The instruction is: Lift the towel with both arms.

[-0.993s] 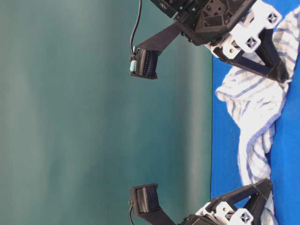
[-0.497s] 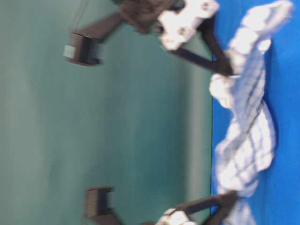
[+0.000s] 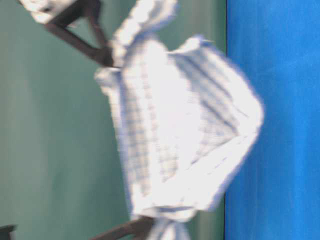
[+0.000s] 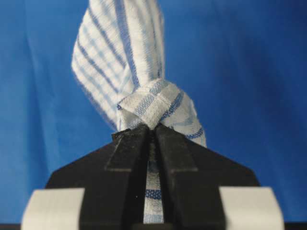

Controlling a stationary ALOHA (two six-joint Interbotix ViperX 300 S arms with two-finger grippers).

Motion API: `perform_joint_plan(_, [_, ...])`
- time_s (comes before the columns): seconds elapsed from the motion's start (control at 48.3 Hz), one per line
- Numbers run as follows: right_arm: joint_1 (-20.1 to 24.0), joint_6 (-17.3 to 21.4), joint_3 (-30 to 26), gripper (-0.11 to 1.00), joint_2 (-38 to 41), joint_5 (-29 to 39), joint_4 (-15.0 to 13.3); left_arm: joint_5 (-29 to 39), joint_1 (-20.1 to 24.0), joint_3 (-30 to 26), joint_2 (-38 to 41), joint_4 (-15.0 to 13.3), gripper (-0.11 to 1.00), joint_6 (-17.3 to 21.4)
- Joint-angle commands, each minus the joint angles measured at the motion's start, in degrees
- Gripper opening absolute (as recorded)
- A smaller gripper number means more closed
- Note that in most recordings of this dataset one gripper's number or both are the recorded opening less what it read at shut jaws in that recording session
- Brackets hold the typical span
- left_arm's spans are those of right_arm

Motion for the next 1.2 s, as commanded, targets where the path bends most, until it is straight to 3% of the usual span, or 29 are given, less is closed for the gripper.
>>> perform_joint_plan(0.0, [-0.26, -0.09, -2.99, 0.08, -2.55, 1.49, -0.97, 1.76, -0.79, -2.99, -2.99, 0.00, 0.03, -0.53])
perform_joint_plan(0.559, [-0.35, -0.26, -16.96, 0.08, -5.01, 12.66, -5.36, 9.58, -1.58, -14.59, -8.96, 0.00, 0.03, -0.62])
perform_joint_plan(1.179, [-0.26, -1.05, -17.49, 0.08, -5.10, 12.22, -5.36, 8.70, -1.67, -15.38, -9.93, 0.00, 0.04, -0.44])
